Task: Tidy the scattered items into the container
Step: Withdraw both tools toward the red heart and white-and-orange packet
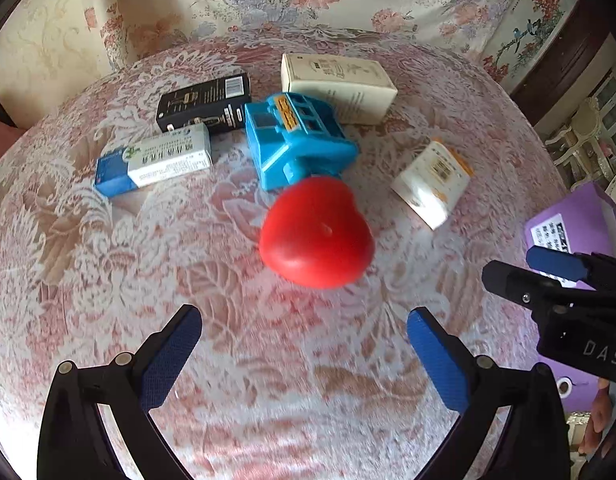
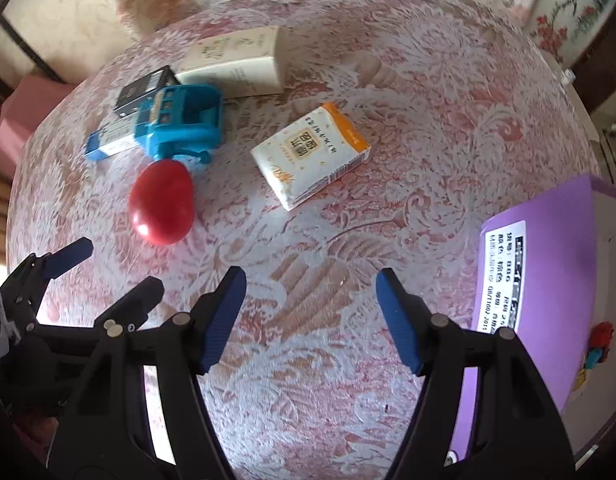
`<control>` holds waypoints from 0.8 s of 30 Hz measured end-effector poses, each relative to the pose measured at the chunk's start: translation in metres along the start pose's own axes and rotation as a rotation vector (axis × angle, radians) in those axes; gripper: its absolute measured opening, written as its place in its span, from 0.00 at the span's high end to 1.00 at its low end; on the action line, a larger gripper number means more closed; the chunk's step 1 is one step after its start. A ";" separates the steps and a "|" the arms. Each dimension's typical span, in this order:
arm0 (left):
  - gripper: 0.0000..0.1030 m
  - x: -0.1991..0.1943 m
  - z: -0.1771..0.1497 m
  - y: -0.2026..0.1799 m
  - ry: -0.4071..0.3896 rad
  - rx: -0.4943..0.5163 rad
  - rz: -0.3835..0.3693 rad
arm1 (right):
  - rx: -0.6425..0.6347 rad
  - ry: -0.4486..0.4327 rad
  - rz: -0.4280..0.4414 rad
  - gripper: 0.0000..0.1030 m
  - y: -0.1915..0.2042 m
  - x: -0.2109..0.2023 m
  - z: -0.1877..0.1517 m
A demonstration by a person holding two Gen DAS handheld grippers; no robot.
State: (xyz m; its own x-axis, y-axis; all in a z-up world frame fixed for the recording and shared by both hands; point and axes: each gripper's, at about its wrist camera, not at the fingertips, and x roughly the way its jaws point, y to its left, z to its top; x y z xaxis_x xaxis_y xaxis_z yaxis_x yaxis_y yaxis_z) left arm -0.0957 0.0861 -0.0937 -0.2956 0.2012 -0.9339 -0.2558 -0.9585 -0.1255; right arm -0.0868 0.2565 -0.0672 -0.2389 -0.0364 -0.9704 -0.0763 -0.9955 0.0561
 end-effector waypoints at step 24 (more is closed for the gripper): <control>0.00 0.042 0.051 -0.004 0.006 -0.077 0.048 | 0.106 0.054 0.000 0.30 -0.023 0.024 0.026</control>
